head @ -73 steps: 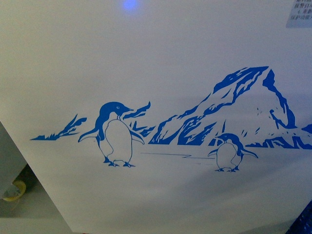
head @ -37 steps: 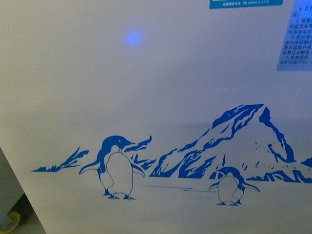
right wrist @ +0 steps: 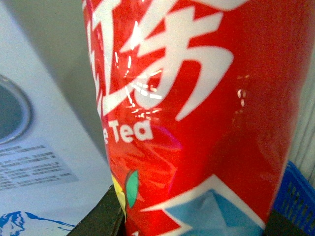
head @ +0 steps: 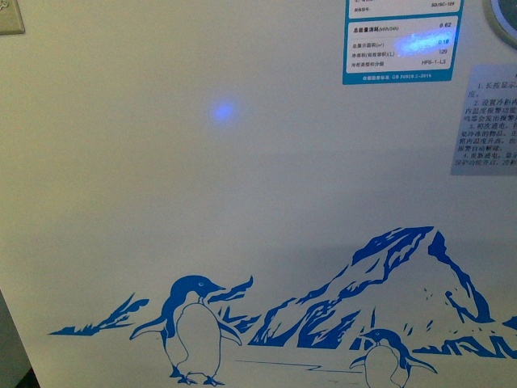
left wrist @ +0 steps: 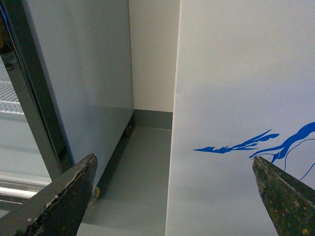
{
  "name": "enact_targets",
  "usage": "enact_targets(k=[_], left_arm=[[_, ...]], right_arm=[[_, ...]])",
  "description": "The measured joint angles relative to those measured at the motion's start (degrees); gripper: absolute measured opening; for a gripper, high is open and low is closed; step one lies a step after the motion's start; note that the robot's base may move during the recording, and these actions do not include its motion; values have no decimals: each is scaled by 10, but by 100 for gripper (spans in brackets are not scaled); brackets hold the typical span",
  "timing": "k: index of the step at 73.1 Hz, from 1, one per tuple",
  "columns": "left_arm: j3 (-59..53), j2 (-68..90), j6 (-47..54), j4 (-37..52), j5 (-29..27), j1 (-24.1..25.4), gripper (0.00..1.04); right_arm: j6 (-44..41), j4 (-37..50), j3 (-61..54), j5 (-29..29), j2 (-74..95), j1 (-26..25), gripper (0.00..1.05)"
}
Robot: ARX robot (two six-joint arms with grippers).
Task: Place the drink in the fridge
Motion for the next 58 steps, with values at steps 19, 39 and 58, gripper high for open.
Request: enact_targets(k=[19,39,58], left_arm=[[0,0,0,0,0,0,97],[0,0,0,0,0,0,97],[0,0,0,0,0,0,97]], right_arm=[[-28,-19,-23,250,-85,206,37],[-68,35,-55,439,-97,365,37],[-101,69,-74,455,-103,382,37]])
